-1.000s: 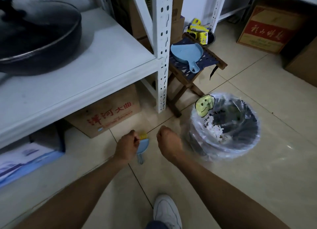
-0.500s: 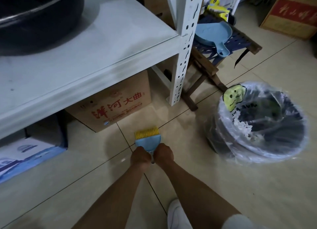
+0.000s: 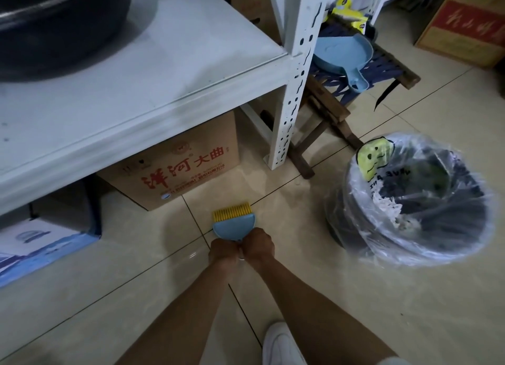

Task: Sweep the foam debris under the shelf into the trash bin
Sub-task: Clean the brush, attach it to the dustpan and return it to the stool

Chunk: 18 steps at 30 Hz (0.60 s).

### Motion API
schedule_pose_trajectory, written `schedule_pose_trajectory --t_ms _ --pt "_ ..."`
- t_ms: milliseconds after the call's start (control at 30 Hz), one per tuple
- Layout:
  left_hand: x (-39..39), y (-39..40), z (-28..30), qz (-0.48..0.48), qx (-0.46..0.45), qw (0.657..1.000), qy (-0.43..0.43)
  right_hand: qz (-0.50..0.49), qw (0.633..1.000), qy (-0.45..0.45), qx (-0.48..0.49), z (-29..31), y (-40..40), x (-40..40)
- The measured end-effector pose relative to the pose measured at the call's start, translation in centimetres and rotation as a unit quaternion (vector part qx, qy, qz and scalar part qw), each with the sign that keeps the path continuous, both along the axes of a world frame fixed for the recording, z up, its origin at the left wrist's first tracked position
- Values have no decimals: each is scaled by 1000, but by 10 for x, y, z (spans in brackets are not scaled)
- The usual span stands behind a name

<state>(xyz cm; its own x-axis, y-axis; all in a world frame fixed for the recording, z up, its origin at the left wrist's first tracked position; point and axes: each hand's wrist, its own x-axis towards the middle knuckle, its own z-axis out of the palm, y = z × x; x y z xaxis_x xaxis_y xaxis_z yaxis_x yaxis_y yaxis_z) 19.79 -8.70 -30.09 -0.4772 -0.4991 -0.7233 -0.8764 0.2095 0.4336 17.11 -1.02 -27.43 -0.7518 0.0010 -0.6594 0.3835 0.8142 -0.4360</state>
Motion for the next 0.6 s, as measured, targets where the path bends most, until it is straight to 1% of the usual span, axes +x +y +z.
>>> schedule_pose_trajectory --t_ms 33,100,167,267,367,467,600 --pt "-2 0 -3 9 2 1000 15 -7 1000 10 -8 5 2 -1" --pt "-7 0 4 46 36 997 55 -24 999 34 -25 14 6 -2" --pt "-13 4 22 30 64 994 86 -45 996 64 -43 25 13 -3" --pt "-19 16 56 14 72 988 137 -91 986 118 -80 45 26 -4" --pt "-24 30 88 -22 44 979 198 -150 967 159 -132 70 40 -3" --pt "-26 52 135 -53 42 963 261 -214 937 197 -196 93 54 -3" --pt "-35 76 174 -85 42 942 322 -244 910 244 -230 137 79 -10"
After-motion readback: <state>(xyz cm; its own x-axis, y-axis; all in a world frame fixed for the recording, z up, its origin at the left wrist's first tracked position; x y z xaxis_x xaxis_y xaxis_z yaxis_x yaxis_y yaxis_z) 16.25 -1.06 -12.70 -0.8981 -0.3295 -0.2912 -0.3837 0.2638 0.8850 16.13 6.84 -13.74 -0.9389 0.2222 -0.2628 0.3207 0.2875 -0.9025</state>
